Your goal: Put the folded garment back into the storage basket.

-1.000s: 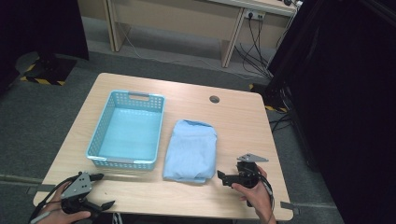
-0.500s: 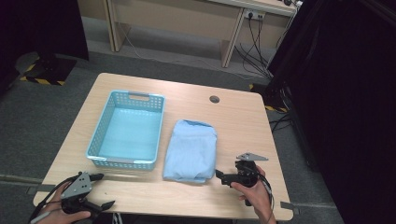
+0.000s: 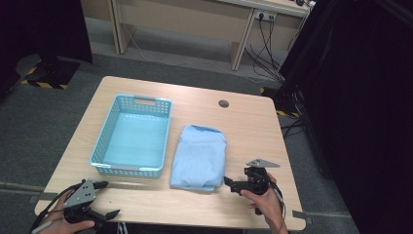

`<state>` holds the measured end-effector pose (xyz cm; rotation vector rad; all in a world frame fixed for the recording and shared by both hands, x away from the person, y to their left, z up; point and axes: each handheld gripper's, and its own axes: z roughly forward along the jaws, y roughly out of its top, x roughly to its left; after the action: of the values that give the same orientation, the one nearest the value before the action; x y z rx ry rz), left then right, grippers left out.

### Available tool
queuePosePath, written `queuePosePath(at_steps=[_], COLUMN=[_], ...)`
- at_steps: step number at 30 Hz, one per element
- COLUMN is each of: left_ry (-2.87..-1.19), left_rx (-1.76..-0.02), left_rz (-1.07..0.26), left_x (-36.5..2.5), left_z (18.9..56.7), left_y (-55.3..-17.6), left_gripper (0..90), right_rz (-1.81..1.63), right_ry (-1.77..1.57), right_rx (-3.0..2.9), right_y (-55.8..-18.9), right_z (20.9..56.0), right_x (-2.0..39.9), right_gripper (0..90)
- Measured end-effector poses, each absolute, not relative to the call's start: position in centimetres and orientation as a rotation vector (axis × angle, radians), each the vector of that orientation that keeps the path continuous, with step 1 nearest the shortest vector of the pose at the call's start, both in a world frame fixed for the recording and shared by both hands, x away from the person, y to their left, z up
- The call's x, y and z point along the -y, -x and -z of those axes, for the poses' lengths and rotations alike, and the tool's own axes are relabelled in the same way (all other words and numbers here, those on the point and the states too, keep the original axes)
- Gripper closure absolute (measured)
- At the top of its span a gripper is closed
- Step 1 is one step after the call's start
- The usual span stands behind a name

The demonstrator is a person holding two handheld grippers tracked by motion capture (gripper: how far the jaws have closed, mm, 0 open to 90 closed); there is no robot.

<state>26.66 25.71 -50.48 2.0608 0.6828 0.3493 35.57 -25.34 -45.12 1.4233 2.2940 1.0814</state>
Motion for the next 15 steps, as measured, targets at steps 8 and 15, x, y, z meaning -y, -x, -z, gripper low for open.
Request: queuePosePath(at_steps=[8,15], left_ry=[-2.061,-2.061], left_rx=[-0.683,-0.683], left_rz=[-0.349,-0.349], left_x=[-25.71,-25.71], left_z=[50.48,50.48], left_y=[-26.66,-26.66], left_gripper=[0.1,0.1], right_rz=[-1.100,-1.112], right_ry=[-1.425,-1.425], right_rx=[-2.295,-2.296], right_y=[-35.61,-35.70], right_z=[44.90,44.76], right_x=[25.19,25.06], right_gripper=[4.0,4.1])
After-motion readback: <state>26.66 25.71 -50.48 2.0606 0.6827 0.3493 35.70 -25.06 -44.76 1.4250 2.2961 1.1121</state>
